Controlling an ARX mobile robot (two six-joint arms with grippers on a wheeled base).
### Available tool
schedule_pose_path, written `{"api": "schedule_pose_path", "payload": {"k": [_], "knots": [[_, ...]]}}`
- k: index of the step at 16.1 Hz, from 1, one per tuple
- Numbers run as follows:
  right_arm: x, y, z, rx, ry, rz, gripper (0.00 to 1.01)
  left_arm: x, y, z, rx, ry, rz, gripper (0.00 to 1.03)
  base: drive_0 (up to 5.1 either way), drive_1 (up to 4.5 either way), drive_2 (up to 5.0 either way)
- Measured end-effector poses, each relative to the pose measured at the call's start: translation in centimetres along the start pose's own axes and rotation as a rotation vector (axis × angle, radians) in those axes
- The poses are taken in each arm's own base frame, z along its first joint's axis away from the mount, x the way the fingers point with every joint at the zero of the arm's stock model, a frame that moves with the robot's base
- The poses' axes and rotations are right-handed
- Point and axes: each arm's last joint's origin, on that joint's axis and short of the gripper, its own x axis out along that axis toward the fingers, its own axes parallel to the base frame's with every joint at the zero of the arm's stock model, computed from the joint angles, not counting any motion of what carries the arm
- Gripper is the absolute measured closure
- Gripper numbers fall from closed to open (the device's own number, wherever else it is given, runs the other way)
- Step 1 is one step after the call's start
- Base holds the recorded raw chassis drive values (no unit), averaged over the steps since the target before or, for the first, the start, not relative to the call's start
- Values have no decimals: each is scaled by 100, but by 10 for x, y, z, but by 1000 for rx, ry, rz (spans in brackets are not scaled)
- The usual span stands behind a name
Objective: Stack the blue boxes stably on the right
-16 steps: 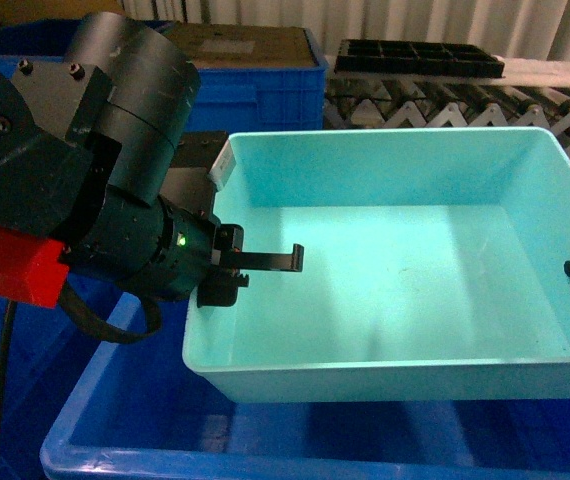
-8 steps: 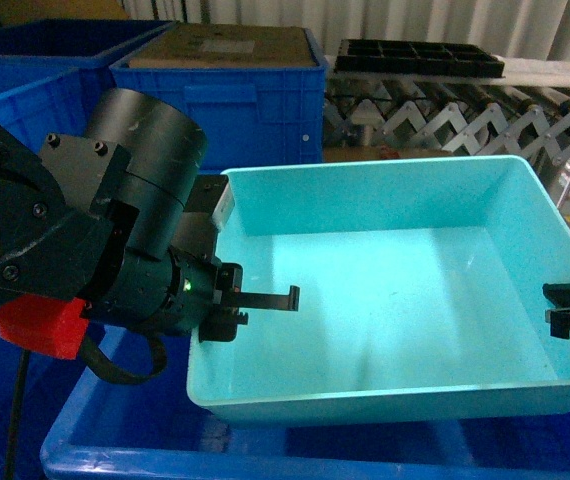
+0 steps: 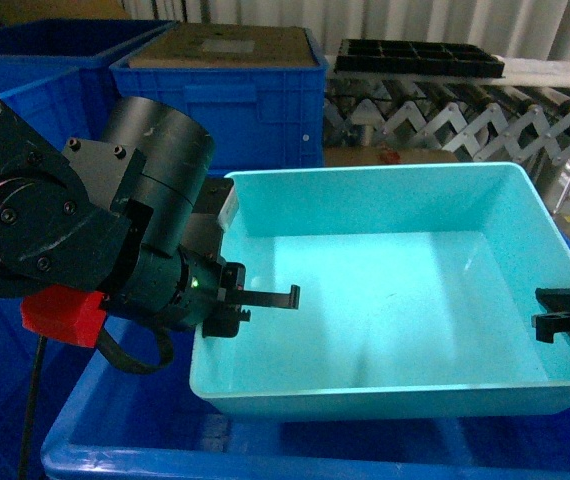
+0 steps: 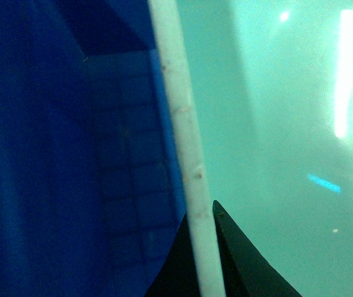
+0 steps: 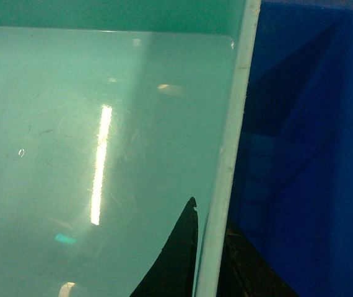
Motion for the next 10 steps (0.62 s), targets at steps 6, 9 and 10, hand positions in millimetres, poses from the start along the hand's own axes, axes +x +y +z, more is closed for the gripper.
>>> {"api": "schedule_pose_path", "payload": {"k": [6, 9, 10], "knots": [[5, 4, -3, -16, 1, -1, 94, 3, 3, -3, 3, 10, 7, 101, 0, 0, 0], [5, 4, -3, -16, 1, -1, 94, 3, 3, -2, 4, 10, 8, 101, 0, 0, 0], [5, 4, -3, -15, 1, -2, 94, 3, 3, -3, 4, 10, 7, 101, 0, 0, 0]]}}
